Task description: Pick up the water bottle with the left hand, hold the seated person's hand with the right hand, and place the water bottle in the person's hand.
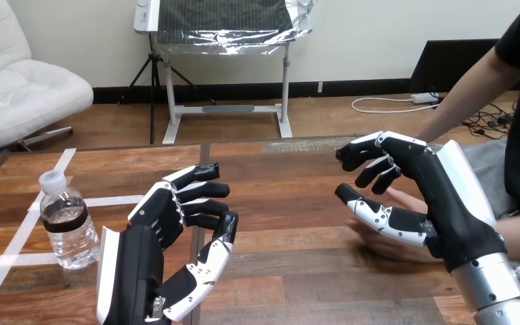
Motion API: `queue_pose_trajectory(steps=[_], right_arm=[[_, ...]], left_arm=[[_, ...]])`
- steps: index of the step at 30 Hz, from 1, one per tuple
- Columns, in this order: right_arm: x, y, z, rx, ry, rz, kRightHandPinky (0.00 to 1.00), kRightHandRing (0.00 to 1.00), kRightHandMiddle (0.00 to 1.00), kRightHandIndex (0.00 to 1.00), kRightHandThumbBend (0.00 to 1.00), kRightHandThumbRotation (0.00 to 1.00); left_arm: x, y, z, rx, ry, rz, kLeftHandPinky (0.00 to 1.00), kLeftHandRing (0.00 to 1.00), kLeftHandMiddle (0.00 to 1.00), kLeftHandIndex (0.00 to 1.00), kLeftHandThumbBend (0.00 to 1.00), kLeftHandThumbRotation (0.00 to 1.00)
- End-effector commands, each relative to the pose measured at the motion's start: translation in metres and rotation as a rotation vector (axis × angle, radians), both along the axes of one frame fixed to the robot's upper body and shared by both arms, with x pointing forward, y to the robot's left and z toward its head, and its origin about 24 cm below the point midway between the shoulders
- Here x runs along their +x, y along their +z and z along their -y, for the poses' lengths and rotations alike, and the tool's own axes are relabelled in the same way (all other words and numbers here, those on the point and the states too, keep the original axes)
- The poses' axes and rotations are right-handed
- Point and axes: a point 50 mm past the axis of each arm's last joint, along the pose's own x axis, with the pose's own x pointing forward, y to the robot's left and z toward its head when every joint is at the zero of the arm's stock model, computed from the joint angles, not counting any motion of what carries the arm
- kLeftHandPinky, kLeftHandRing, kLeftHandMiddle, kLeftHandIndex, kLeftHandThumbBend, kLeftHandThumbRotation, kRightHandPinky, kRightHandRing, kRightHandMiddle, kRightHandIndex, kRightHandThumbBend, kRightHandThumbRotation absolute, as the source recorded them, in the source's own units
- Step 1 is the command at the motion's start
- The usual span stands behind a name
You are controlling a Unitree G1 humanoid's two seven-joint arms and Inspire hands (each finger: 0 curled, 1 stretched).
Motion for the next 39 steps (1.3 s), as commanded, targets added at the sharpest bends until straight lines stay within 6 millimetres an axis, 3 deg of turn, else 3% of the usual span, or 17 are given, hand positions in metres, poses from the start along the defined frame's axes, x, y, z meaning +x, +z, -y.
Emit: queue_pose_trajectory(steps=[1, 5, 12, 21, 31, 39], right_arm=[[0.008, 0.022, -0.003, 0.002, 0.021, 0.106, 0.41, 0.52, 0.61, 0.61, 0.5, 0.0], [0.008, 0.022, -0.003, 0.005, 0.021, 0.104, 0.41, 0.52, 0.61, 0.61, 0.5, 0.0], [0.008, 0.021, -0.003, 0.004, 0.022, 0.11, 0.41, 0.52, 0.61, 0.61, 0.5, 0.0], [0.008, 0.021, -0.003, -0.002, 0.014, 0.1, 0.42, 0.52, 0.61, 0.61, 0.51, 0.0], [0.009, 0.021, -0.004, -0.002, 0.023, 0.102, 0.42, 0.52, 0.61, 0.61, 0.5, 0.0], [0.009, 0.02, -0.005, -0.008, 0.017, 0.1, 0.42, 0.52, 0.61, 0.61, 0.5, 0.0]], left_arm=[[0.008, 0.021, 0.005, -0.066, 0.056, 0.125, 0.56, 0.63, 0.67, 0.69, 0.43, 0.0], [0.009, 0.025, 0.001, -0.024, 0.149, 0.166, 0.59, 0.67, 0.71, 0.71, 0.44, 0.0], [0.009, 0.031, -0.007, 0.048, 0.307, 0.254, 0.72, 0.78, 0.79, 0.77, 0.43, 0.0], [0.007, 0.039, -0.02, 0.163, 0.457, 0.325, 0.8, 0.84, 0.84, 0.83, 0.43, 0.0], [0.006, 0.044, -0.035, 0.227, 0.586, 0.359, 0.83, 0.88, 0.9, 0.88, 0.52, 0.18], [0.009, 0.041, -0.052, 0.289, 0.661, 0.341, 0.88, 0.92, 0.94, 0.92, 0.6, 0.24]])
